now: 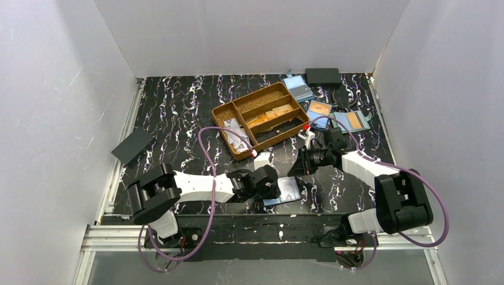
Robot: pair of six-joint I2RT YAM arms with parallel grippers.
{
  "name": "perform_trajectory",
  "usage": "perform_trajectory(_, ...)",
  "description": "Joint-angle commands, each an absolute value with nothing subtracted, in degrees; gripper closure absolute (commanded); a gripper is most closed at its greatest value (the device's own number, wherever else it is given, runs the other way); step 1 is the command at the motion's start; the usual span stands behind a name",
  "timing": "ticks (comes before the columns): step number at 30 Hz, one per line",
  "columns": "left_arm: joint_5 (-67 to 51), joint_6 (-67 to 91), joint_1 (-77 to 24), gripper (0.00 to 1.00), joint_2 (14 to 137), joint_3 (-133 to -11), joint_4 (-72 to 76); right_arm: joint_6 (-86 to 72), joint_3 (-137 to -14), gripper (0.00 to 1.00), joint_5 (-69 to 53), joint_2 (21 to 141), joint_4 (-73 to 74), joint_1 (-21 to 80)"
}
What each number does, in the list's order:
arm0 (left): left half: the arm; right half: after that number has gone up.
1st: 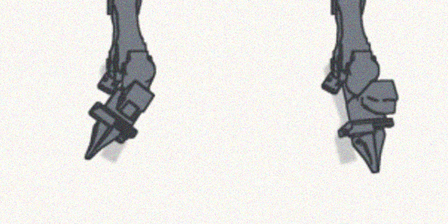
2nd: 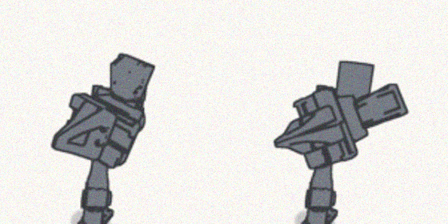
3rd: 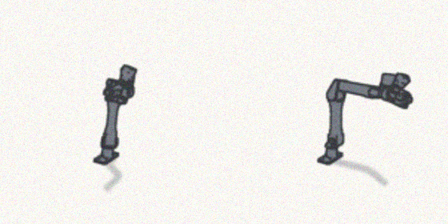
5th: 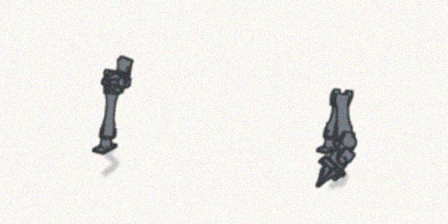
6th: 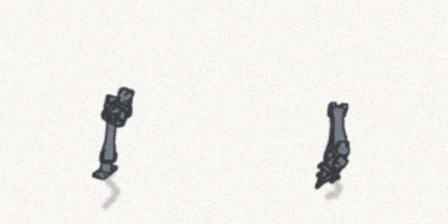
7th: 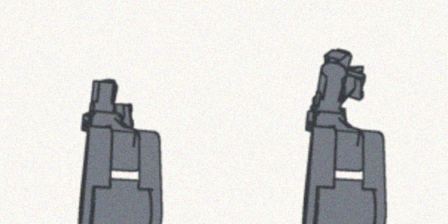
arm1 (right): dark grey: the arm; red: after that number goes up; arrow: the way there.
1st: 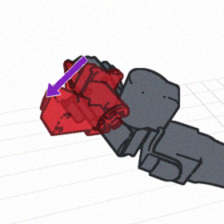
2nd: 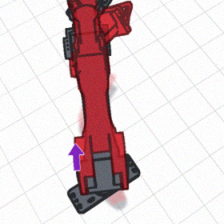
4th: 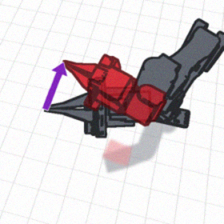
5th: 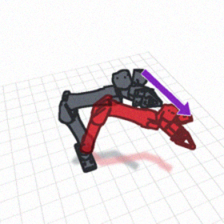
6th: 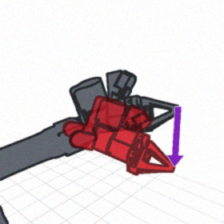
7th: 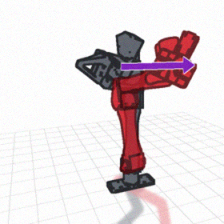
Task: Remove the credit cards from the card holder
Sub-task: Remove the credit card from the card holder.
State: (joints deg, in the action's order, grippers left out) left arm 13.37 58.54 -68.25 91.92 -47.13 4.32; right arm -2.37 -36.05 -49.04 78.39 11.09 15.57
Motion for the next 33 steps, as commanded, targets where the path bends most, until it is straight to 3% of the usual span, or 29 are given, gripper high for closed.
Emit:
perform_trajectory(1,13.45,59.65,-67.94,0.69,93.45,-49.65,4.79,-7.84,-36.04,0.74,-47.93,79.77,8.13,15.82)
perform_trajectory(33,10.60,61.07,-66.27,0.65,98.64,-49.53,10.88,-6.62,-38.48,0.64,-42.25,87.62,14.13,16.65)
